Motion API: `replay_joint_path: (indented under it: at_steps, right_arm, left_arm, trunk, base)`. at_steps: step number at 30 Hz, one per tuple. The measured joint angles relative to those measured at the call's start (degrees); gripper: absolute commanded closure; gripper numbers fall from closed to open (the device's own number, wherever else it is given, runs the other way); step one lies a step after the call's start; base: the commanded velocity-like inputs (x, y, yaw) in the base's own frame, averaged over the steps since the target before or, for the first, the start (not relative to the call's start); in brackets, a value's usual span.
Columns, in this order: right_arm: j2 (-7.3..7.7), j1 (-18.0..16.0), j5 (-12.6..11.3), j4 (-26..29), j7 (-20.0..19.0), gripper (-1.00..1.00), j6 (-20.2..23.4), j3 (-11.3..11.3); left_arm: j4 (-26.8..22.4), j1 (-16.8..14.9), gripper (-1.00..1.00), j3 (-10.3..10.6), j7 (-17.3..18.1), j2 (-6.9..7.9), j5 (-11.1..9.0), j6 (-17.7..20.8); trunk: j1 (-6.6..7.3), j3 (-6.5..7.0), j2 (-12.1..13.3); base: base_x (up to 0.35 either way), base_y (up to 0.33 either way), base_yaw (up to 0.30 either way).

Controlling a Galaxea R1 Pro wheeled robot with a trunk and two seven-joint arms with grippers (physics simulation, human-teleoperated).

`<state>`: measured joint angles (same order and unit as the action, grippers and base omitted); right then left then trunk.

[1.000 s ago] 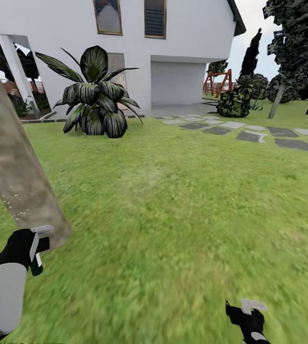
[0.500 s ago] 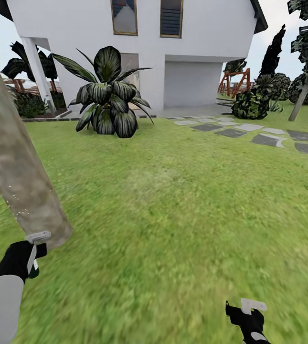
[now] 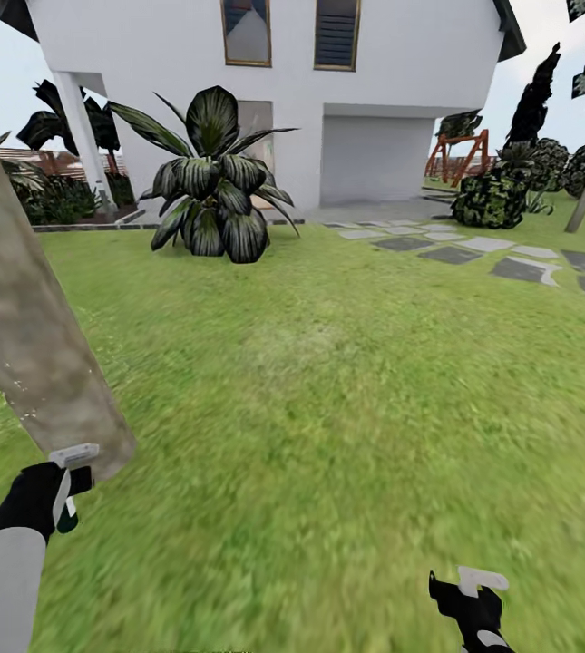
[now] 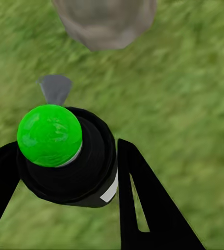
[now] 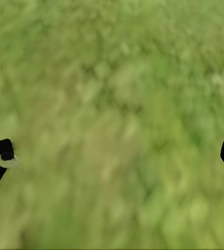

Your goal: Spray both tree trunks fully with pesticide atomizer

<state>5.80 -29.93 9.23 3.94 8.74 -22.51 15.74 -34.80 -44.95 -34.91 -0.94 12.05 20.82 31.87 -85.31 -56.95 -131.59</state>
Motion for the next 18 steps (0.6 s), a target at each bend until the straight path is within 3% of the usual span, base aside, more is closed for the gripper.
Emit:
replay_joint_path:
  at_steps: [6, 9, 12, 18]
  right_arm:
    - [0.0, 0.0, 0.0, 0.0, 0.0, -1.0, 0.0, 0.0]
    - [0.0, 0.0, 0.0, 0.0, 0.0, -1.0, 0.0, 0.0]
    - [0.01, 0.0, 0.0, 0.0, 0.0, -1.0, 0.0, 0.0]
    - [0.06, 0.0, 0.0, 0.0, 0.0, -1.0, 0.0, 0.0]
  left_arm:
    - [-0.4, 0.0, 1.0, 0.1, 0.1, -0.15, -0.1, 0.3]
    - [-0.7, 0.0, 1.0, 0.2, 0.1, -1.93, -0.3, 0.4]
    - [-0.8, 0.0, 1.0, 0.4, 0.1, -2.89, 0.0, 0.3]
    - [-0.9, 0.0, 1.0, 0.4, 0.1, -3.07, 0.1, 0.2]
  trunk:
    - [0.02, 0.0, 0.0]
    - [0.02, 0.0, 0.0]
    - [0.02, 0.0, 0.0]
    - [0.02, 0.0, 0.0]
  base:
    - [0.081, -0.058, 0.277]
    - [0.221, -0.172, 0.254]
    - [0.229, -0.18, 0.064]
    - [0.225, -0.193, 0.003]
